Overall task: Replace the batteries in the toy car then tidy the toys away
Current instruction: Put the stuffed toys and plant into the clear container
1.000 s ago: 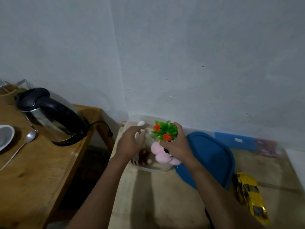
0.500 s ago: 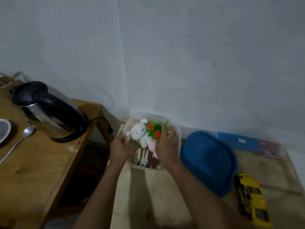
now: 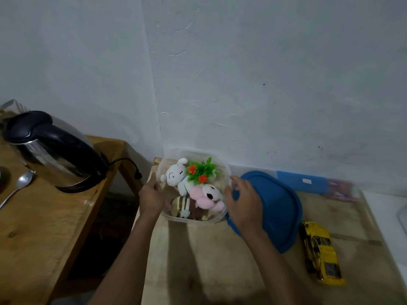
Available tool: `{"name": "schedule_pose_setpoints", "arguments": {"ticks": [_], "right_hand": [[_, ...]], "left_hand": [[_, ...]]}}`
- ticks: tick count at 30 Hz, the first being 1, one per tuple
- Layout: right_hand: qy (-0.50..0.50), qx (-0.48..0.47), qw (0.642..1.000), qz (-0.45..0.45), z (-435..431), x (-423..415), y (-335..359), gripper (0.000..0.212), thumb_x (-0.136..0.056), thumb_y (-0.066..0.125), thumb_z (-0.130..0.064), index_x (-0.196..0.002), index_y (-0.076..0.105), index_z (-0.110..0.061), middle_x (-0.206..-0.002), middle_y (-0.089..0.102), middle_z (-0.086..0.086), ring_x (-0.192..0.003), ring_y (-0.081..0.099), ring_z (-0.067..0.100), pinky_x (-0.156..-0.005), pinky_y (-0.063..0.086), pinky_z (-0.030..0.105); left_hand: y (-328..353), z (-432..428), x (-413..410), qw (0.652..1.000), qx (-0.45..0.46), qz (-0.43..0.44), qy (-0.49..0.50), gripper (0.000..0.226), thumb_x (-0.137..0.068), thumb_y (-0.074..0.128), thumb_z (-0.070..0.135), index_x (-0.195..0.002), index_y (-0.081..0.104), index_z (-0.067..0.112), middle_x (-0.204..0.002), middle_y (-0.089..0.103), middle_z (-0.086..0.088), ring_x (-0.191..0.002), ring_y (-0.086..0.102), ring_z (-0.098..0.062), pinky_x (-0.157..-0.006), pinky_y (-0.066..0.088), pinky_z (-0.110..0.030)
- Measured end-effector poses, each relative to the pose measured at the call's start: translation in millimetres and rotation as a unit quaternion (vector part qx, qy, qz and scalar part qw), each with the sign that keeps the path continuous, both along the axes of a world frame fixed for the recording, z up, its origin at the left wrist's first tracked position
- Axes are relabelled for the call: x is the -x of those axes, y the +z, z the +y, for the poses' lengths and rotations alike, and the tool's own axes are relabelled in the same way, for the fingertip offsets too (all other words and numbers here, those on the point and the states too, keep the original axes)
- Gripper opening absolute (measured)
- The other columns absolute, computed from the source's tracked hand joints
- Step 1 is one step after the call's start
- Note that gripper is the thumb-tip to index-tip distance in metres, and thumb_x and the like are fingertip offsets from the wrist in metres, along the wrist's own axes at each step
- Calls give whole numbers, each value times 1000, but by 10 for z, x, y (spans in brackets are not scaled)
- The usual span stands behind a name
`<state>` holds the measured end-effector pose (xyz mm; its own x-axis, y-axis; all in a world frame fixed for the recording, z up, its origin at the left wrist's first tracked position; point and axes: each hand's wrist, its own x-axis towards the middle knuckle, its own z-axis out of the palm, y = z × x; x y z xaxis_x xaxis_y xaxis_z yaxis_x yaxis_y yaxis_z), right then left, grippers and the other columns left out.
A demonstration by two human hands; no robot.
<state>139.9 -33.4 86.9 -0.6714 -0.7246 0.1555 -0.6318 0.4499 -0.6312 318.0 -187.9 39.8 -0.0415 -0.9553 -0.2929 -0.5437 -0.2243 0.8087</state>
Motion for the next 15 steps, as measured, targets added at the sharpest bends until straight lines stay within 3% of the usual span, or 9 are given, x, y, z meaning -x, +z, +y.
{"name": "schedule_pose_setpoints", "arguments": {"ticks": [5,7,10,11,13,15], "right_hand": [[-132,5,991,12,649,203,-89,43,-89,52,-55,-120,57,-25,-113,59,-5,-100,57,14,-82,51,43],[-137,-37,986,-84,926,295,-158,55,-84,55,-62,-126,50,-27,-120,54,-3,-106,54,15,-85,49,39],[-83,-139,961,-223,1309,440,-250,93,-62,63,-82,-136,40,-29,-135,44,0,-122,48,20,-96,47,41],[-61,-183,950,-244,1427,487,-282,102,-57,69,-81,-138,36,-28,-137,40,-2,-125,44,20,-97,46,39],[-34,-283,920,-269,1622,520,-324,106,-60,82,-62,-143,28,-22,-136,32,-1,-127,39,22,-95,43,35],[-40,-363,902,-231,1773,498,-424,106,-63,85,-48,-144,24,-19,-141,34,6,-128,41,27,-95,46,38]], "left_hand": [[39,50,5,1000,18,3,0,39,-102,40,13,-138,55,13,-119,66,-15,-106,64,-36,-93,54,-45],[2,66,-8,1000,22,11,6,39,-101,39,19,-137,55,19,-119,68,-14,-100,67,-36,-91,55,-48],[43,112,-3,1000,13,23,6,43,-101,39,14,-142,52,15,-133,61,-16,-115,61,-37,-100,50,-47],[84,141,7,1000,9,23,8,43,-101,39,10,-143,51,11,-136,59,-17,-121,57,-38,-104,47,-46],[110,161,16,1000,8,26,11,44,-101,40,7,-144,49,7,-140,55,-19,-128,51,-38,-109,43,-44],[88,156,23,999,3,34,20,43,-101,41,7,-144,48,7,-141,54,-20,-129,50,-38,-109,42,-41]]}}
